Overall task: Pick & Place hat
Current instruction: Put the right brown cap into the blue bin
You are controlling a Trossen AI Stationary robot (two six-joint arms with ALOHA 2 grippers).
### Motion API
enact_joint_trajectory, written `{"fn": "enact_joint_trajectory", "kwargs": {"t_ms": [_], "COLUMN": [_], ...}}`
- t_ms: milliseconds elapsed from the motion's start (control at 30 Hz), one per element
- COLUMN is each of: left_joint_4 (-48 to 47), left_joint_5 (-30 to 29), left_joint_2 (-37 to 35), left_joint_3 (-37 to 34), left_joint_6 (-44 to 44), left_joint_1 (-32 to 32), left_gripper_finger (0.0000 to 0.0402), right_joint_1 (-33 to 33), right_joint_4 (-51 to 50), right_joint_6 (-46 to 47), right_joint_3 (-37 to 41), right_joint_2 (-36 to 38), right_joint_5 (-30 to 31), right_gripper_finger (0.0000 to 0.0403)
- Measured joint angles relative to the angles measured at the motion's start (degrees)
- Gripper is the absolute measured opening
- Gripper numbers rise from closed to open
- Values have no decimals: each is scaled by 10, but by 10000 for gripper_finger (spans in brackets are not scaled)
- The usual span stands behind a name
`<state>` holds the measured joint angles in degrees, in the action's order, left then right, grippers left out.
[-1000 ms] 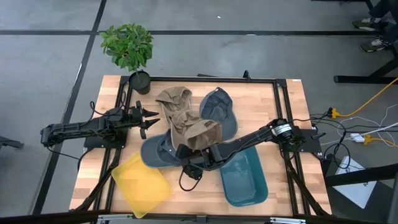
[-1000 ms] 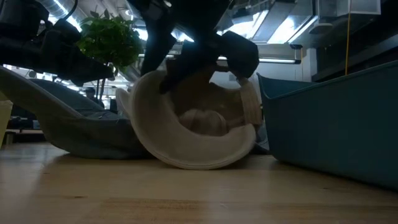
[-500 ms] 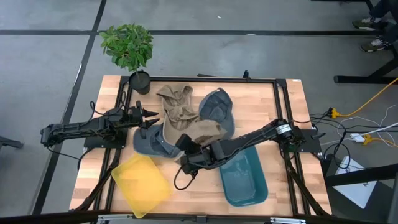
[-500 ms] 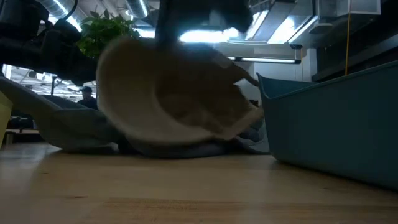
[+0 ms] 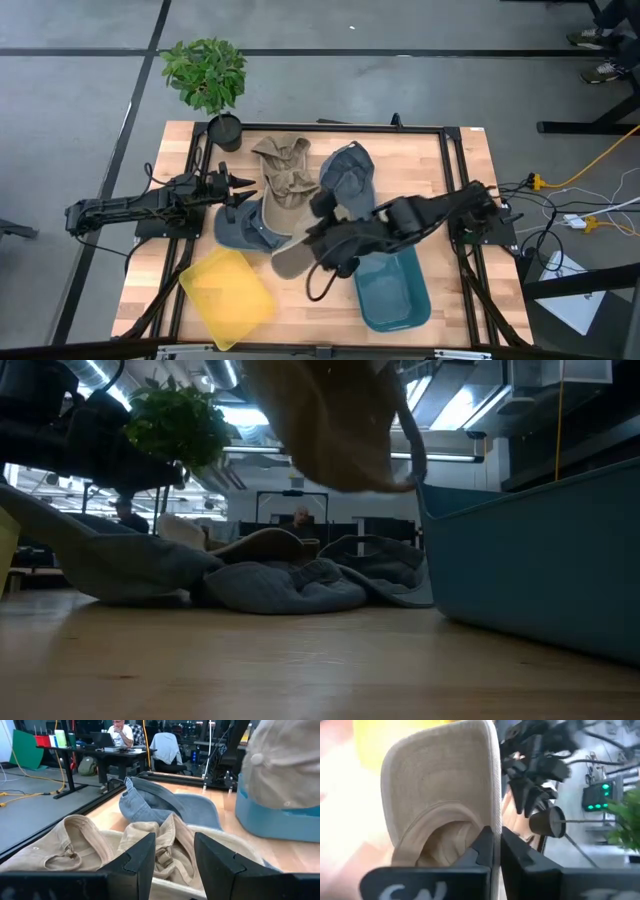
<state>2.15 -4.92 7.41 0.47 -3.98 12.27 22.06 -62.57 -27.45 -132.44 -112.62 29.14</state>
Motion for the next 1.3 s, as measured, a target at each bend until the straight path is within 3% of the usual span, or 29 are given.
{"fn": "enact_joint_trajectory", "kwargs": {"t_ms": [100,267,333,367,400,500,533,567,633,700,733,767,833,1067,1200,1300], "left_joint_4": [2,6,7,7,7,7,7,7,7,8,9,9,20,136,161,177], "left_joint_5": [0,0,0,0,0,1,1,1,1,1,1,1,2,110,148,171], "left_joint_2": [0,0,0,0,0,0,0,0,0,0,0,0,1,6,8,15], "left_joint_3": [0,0,0,0,0,0,0,0,0,0,0,0,0,0,0,0], "left_joint_6": [-21,-56,-68,-72,-74,-74,-74,-74,-74,-75,-74,-74,-83,-72,-49,-36], "left_joint_1": [0,0,0,0,0,0,0,0,0,0,0,0,0,-7,-20,-40], "left_gripper_finger": [132,132,132,132,132,132,132,132,132,132,132,132,132,132,132,132], "right_joint_1": [1,-8,-16,-21,-27,-54,-60,-64,-62,-63,-64,-68,-73,-73,-73,-73], "right_joint_4": [6,6,0,-4,-7,-23,-4,16,25,34,42,45,43,49,70,80], "right_joint_6": [19,60,81,87,86,69,85,104,116,108,96,82,62,5,-18,-25], "right_joint_3": [0,0,0,0,0,0,0,0,0,0,2,4,4,6,6,6], "right_joint_2": [8,4,4,4,6,15,15,15,16,16,15,15,15,12,16,24], "right_joint_5": [90,308,345,321,252,-126,-183,-175,-28,193,266,296,257,-60,-134,-146], "right_gripper_finger": [16,16,16,16,16,16,16,16,16,16,16,16,16,16,16,16]}}
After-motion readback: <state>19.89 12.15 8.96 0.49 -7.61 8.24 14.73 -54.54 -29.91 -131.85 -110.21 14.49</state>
